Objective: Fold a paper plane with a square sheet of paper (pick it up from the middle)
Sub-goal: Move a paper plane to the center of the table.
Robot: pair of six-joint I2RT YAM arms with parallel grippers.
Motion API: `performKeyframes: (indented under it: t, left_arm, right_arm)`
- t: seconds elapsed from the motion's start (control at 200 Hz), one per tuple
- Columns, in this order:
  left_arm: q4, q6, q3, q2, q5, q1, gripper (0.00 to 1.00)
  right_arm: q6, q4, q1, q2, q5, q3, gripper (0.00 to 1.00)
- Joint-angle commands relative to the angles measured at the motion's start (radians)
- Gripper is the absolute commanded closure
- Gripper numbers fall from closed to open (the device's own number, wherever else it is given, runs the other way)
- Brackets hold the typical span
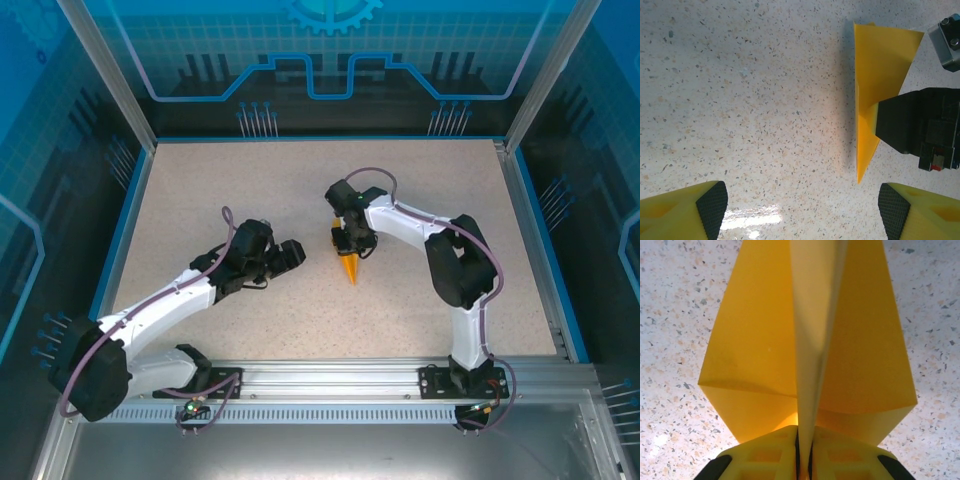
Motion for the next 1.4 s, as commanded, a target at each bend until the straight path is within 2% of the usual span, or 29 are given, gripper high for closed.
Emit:
performKeyframes:
  t: [0.0,0.595,0.675,0.735,1.05,1.396]
  left_arm:
    - [0.005,-0.01,0.003,0.014,0.008,0.008,0.17]
    - [0.028,-0.003,0.014,0.073,0.043,0.008,0.17]
    - [0.027,-0.002,0.017,0.079,0.045,0.008,0.17]
    - [0.028,-0.004,0.013,0.079,0.046,0.009,0.17]
    - [0.019,-0.002,0.008,0.062,0.037,0.008,0.17]
    - [-0.009,0.014,0.003,0.044,0.015,0.01,0.15]
  right_arm:
    - [0.043,-0.016,-0.017,0.037,-0.008,0.021,0.85]
    - [0.101,-0.006,-0.007,0.139,0.042,0.007,0.78]
    - [0.112,0.003,-0.001,0.149,0.041,-0.001,0.8]
    - [0.118,0.009,0.004,0.14,0.042,-0.003,0.84]
    - [0.157,0.001,0.001,0.07,0.042,0.052,0.83]
    - [0.213,0.021,0.009,0.192,0.04,0.039,0.77]
